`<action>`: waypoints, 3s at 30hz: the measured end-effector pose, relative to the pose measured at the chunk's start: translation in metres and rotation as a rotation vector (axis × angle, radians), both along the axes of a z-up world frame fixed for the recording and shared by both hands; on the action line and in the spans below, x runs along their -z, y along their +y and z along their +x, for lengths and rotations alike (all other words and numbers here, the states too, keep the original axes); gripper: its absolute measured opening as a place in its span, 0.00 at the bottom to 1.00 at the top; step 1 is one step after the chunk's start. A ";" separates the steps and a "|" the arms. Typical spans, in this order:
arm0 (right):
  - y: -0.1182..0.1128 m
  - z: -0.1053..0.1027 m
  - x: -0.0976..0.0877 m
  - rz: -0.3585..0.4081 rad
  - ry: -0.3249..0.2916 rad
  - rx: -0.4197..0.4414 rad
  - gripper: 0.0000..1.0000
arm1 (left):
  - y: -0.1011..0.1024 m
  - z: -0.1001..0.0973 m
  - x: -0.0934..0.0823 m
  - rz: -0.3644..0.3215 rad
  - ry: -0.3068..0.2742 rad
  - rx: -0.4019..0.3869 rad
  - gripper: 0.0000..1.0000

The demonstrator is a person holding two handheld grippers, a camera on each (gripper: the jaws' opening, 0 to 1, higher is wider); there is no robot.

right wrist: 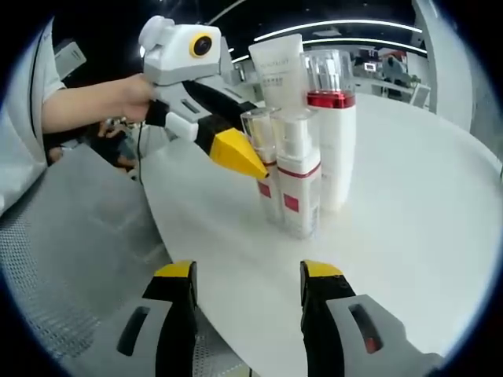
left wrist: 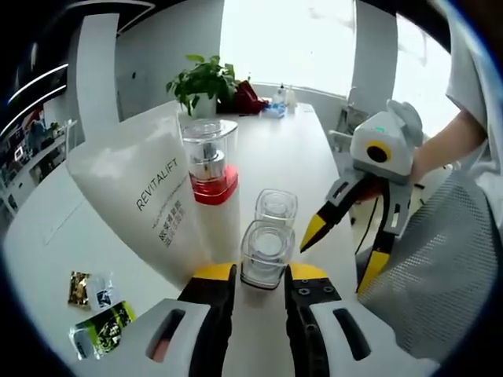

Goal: Arrange the skincare products in the storage area until every visible bottle or jar stands upright without overlapping.

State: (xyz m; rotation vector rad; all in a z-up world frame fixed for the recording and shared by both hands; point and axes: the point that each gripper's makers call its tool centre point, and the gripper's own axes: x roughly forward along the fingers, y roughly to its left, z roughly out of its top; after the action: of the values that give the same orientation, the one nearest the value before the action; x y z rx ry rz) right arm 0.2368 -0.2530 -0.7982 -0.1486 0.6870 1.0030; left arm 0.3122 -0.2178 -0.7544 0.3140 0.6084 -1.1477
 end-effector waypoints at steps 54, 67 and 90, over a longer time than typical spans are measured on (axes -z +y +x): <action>-0.001 0.018 -0.046 0.059 -0.052 0.139 0.87 | 0.094 -0.037 -0.033 -0.035 0.019 -0.296 0.64; -0.002 0.013 -0.056 0.089 -0.056 0.174 0.89 | 0.158 -0.055 -0.034 -0.016 0.027 -0.483 0.82; 0.004 0.004 -0.084 0.135 -0.073 0.236 0.91 | 0.217 -0.087 -0.043 -0.026 0.049 -0.675 0.99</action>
State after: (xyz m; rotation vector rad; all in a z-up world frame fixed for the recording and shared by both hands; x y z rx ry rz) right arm 0.2409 -0.2491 -0.7137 0.0142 0.5535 0.8096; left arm 0.2256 -0.0008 -0.7115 0.0436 0.6723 -0.5130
